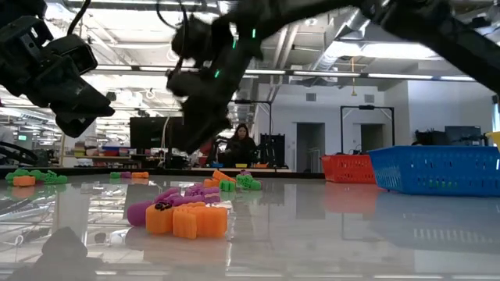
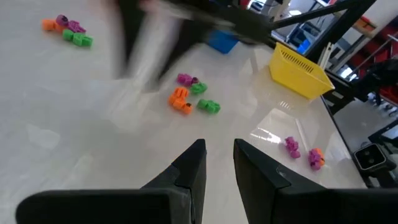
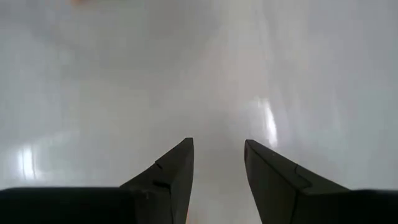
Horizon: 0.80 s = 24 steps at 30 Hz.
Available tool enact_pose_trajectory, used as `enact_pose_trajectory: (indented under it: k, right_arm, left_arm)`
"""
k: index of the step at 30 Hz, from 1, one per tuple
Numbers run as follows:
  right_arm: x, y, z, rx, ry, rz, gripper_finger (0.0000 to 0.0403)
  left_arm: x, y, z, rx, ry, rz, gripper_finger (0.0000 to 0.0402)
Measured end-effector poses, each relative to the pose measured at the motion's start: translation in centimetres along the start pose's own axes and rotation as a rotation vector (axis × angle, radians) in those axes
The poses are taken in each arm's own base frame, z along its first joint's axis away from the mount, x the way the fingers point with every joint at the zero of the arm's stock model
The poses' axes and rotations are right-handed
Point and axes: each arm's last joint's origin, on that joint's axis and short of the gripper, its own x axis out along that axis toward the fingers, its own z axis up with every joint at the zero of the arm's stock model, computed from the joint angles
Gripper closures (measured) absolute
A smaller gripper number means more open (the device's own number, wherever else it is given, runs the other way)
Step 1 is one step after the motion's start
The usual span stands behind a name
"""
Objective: Sort Halloween decoration
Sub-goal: Put the orange skeleton toy into the yellow basket
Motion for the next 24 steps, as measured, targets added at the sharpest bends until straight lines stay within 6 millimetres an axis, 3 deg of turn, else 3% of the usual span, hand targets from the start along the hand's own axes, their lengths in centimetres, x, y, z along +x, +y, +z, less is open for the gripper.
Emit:
enact_pose_trajectory:
  k: [4,10,21,24]
  right_arm:
    - [-1.8,4.2,-0.9,-0.018,0.053,-0.115,0.023]
    - [-1.2,7.5,-2.5,-0.087,0.12,-0.289,0.023]
    - [-1.2,6.1,-3.0,-0.06,0.206,-0.28,0.023]
    - [-0.3,5.7,-3.2,-0.066,0.192,-0.273,0.023]
  left_arm:
    - [0.0,0.0,0.0,0.0,0.001,0.001,0.0331]
    - [0.0,0.0,-0.1,-0.003,0.012,-0.012,0.0331]
    - [0.0,0.0,-0.1,-0.009,0.014,-0.013,0.0331]
    - [0.0,0.0,-0.1,-0.013,0.015,-0.014,0.0331]
